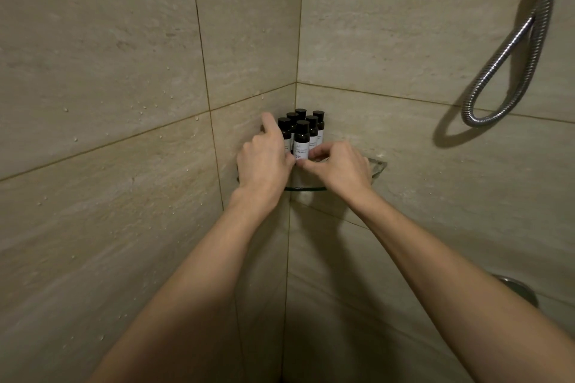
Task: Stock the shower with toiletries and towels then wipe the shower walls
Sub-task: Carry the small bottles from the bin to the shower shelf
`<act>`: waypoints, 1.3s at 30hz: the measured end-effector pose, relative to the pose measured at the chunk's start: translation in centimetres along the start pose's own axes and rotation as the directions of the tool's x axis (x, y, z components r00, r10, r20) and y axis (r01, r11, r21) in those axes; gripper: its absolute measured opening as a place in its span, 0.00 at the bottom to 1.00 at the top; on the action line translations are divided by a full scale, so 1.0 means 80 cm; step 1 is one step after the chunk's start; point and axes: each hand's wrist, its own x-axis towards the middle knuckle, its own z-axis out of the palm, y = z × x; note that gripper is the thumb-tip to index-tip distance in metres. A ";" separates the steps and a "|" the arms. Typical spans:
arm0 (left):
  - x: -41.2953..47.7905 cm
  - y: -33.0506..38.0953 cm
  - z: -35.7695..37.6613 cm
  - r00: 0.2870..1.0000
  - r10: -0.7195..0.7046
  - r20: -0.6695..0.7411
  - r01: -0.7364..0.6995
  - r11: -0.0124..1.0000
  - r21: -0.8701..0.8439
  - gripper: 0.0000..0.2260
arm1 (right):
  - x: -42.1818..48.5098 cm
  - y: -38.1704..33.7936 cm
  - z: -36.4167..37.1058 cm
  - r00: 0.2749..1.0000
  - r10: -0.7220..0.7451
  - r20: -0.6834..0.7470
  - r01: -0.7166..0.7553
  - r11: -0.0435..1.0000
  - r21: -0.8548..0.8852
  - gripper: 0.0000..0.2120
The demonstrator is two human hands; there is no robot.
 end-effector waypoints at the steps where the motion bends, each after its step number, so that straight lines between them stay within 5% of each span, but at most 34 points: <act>1: 0.000 0.000 0.000 1.000 0.008 -0.001 -0.008 1.000 0.008 0.25 | 0.000 0.000 0.000 1.000 -0.004 -0.002 0.004 1.000 0.000 0.17; 12: -0.011 -0.006 -0.010 1.000 -0.009 -0.022 0.007 0.996 -0.092 0.23 | -0.011 0.006 -0.002 0.993 -0.064 -0.100 0.070 0.996 0.057 0.17; 18: -0.055 -0.031 -0.013 0.965 0.159 -0.210 -0.215 0.935 -0.281 0.12 | -0.062 0.045 0.012 0.883 -0.148 -0.445 0.274 0.933 0.234 0.07; 24: -0.141 -0.073 0.022 0.869 0.225 -0.441 -0.390 0.860 -0.330 0.05 | -0.115 0.123 0.046 0.859 0.003 -0.512 0.194 0.923 0.331 0.13; 26: -0.186 -0.087 0.045 0.920 0.162 -0.357 -0.304 0.871 -0.387 0.05 | -0.138 0.154 0.061 0.903 0.052 -0.427 0.115 0.928 0.355 0.11; 28: -0.234 -0.102 0.072 0.994 0.069 -0.081 -0.097 0.902 -0.420 0.07 | -0.162 0.188 0.080 0.953 0.126 -0.275 -0.022 0.935 0.353 0.09; 30: -0.283 -0.123 0.108 0.975 0.014 0.224 0.068 0.932 -0.356 0.11 | -0.190 0.226 0.104 0.964 0.246 -0.104 -0.204 0.929 0.308 0.08; 32: -0.327 -0.149 0.148 0.886 -0.023 0.464 0.161 0.952 -0.260 0.13 | -0.222 0.263 0.126 0.920 0.385 0.076 -0.391 0.883 0.259 0.09; 34: -0.367 -0.173 0.182 0.706 -0.089 0.703 0.263 0.954 -0.143 0.16 | -0.261 0.298 0.141 0.842 0.481 0.243 -0.528 0.827 0.191 0.09; 36: -0.404 -0.193 0.207 0.421 -0.107 0.901 0.383 0.921 -0.069 0.15 | -0.306 0.326 0.150 0.749 0.541 0.382 -0.622 0.773 0.126 0.08; 39: -0.457 -0.216 0.222 0.032 -0.041 0.999 0.442 0.897 0.023 0.09 | -0.386 0.369 0.157 0.554 0.648 0.522 -0.768 0.640 0.020 0.15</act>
